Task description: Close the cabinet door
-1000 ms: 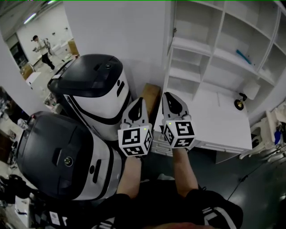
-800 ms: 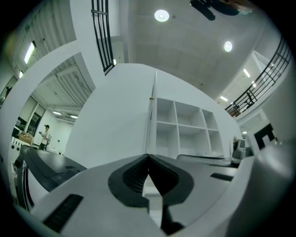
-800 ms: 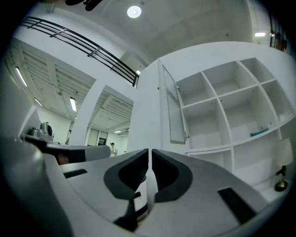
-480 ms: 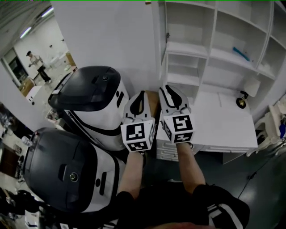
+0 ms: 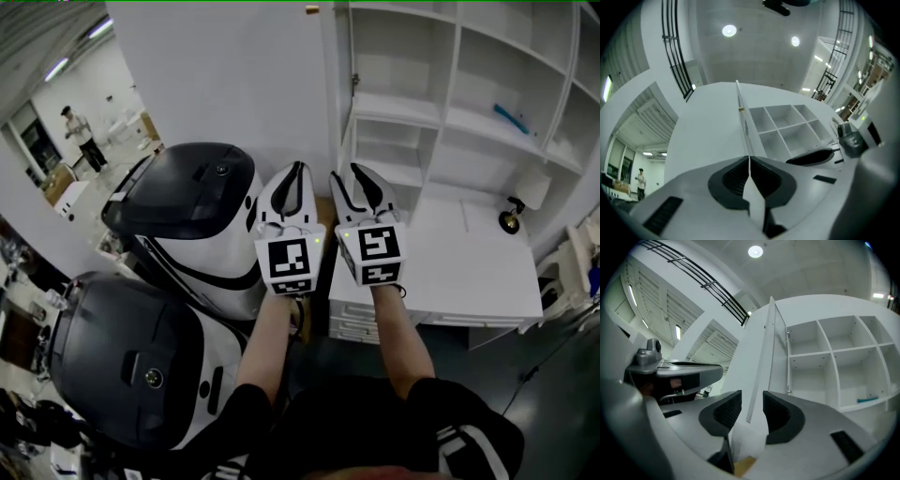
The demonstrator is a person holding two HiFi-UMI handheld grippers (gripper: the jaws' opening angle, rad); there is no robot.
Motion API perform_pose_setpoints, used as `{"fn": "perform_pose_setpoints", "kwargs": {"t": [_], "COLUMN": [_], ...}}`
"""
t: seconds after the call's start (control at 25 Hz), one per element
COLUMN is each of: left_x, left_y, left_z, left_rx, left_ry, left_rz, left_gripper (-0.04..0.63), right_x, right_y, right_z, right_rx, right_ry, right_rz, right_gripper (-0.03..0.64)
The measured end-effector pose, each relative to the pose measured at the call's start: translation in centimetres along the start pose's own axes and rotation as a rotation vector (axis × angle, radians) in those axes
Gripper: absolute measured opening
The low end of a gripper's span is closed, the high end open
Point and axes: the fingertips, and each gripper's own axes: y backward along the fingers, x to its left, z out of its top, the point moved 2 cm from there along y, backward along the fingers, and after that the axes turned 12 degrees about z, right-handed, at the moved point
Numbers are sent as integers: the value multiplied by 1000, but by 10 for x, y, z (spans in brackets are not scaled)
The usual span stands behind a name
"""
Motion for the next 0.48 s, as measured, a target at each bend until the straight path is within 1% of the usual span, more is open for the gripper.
{"fn": "perform_pose_setpoints", "kwargs": {"t": [0.08,0.24,0.48], "left_x": [-1,-1,3], "left_y": [-7,-17,-38], "left_z": [2,9,23], "left_rx": [-30,-62,-101], "left_ry": [-43,-64,-120], "left_rz": [-9,-32,-38], "left_gripper": [11,12,12], "right_x": [-4,-12,-17], "right_y": [-6,-12,-27], "right_z": [-1,-3,-2], "right_rx": [9,11,10], "right_ry": [18,21,36], "right_rz": [-10,-22,-15], "right_gripper": [147,158,175]}}
